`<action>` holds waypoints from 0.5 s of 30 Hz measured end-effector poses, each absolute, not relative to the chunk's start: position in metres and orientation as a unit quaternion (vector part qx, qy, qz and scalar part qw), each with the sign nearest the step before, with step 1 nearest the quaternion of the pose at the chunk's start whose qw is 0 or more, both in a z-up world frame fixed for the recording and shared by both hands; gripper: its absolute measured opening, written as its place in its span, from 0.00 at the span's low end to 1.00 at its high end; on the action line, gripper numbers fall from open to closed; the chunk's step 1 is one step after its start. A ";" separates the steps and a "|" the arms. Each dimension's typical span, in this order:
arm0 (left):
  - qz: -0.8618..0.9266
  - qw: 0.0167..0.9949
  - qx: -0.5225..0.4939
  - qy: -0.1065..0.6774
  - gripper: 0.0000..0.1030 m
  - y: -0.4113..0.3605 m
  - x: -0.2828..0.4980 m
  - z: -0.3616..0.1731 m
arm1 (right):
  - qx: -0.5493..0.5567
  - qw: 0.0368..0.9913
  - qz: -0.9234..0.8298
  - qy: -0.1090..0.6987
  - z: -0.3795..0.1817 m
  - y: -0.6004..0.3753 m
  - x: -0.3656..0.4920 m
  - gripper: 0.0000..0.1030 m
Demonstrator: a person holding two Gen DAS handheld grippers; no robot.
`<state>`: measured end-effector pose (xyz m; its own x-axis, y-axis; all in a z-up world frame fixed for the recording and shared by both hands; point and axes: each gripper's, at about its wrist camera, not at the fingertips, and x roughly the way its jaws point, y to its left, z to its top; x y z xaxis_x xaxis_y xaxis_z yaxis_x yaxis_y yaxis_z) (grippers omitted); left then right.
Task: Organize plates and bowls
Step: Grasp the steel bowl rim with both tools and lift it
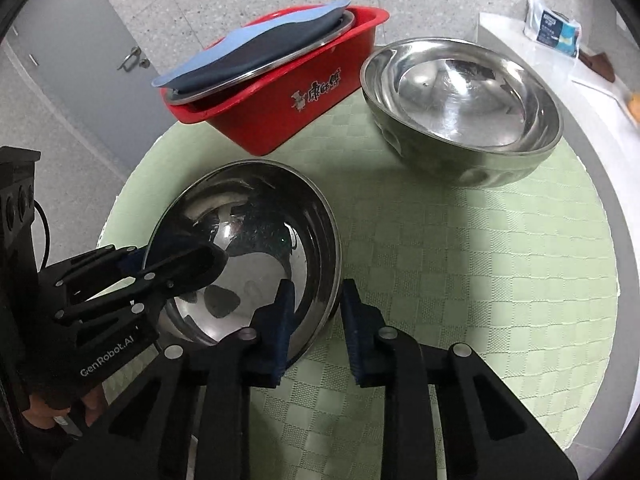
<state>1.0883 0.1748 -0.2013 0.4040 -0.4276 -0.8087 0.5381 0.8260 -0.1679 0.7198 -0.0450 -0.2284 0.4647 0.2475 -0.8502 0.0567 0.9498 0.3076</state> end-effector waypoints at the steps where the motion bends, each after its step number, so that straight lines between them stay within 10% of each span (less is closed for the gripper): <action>1: -0.294 0.834 0.056 0.463 0.17 0.178 1.086 -0.200 | 0.149 0.843 0.053 0.514 -0.228 -0.045 0.719 0.23; 15: -0.334 0.850 0.056 0.405 0.17 0.158 1.067 -0.136 | 0.142 0.878 0.027 0.457 -0.168 -0.085 0.702 0.23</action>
